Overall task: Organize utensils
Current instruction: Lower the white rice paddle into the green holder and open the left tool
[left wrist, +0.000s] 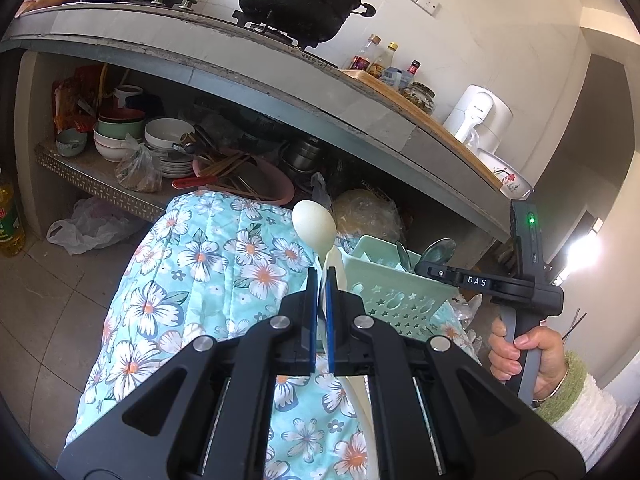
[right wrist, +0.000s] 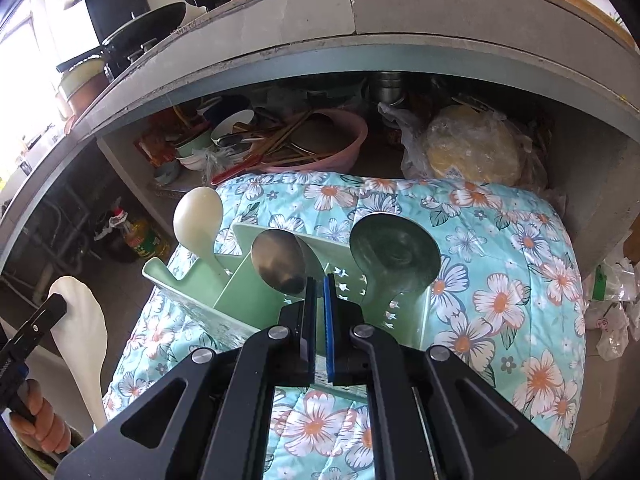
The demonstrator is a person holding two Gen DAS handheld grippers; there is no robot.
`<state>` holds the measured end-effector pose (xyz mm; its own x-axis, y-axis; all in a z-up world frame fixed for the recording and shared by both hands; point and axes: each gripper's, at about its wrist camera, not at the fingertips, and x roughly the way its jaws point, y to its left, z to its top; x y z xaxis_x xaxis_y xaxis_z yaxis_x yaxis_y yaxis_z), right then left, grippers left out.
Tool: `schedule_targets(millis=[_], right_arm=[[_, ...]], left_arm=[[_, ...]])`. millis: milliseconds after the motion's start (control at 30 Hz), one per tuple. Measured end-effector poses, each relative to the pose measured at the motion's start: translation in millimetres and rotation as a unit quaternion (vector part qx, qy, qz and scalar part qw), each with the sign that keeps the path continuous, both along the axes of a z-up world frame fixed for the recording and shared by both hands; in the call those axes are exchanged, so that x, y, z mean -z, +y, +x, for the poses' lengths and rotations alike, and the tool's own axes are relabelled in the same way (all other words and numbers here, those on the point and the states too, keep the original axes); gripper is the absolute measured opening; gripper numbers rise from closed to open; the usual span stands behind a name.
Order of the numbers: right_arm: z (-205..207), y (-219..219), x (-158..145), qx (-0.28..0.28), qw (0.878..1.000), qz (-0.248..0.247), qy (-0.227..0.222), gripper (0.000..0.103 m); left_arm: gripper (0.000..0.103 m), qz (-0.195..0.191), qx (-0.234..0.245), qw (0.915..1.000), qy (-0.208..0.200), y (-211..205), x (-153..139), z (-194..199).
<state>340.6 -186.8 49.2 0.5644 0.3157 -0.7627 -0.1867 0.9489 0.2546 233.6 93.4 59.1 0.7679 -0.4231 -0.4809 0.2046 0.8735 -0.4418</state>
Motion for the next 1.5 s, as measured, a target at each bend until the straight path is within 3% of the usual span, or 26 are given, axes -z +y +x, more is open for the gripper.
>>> schedule_targets(millis=[400, 633, 867, 1133, 1333, 1500], right_arm=[[-15.6, -15.4, -20.9, 0.011, 0.997, 0.057, -0.044, 0.011], [-85.5, -41.2, -53.5, 0.018, 0.987, 0.119, -0.109, 0.017], [-145.0, -62.8, -50.3, 0.028, 0.982, 0.139, -0.126, 0.018], [-160.9, -85.5, -25.8, 0.050, 0.980, 0.159, -0.105, 0.018], [-162.5, -90.6, -11.0, 0.056, 0.980, 0.169, -0.090, 0.018], [-164.2, -93.4, -7.2, 0.061, 0.979, 0.173, -0.088, 0.018]], left_arm=[[0.003, 0.009, 0.002, 0.9998, -0.017, -6.8, -16.4, -0.6], [0.003, 0.017, 0.004, 0.9953, -0.096, -29.1, -77.3, 37.1], [0.003, 0.038, -0.025, 0.9876, -0.150, -67.1, -109.5, 96.5], [0.003, 0.097, -0.042, 0.9860, -0.129, -92.8, -66.8, 137.7], [0.003, 0.131, -0.036, 0.9836, -0.119, -101.5, -35.4, 142.9], [0.003, 0.134, -0.022, 0.9851, -0.106, -102.2, -23.1, 135.9]])
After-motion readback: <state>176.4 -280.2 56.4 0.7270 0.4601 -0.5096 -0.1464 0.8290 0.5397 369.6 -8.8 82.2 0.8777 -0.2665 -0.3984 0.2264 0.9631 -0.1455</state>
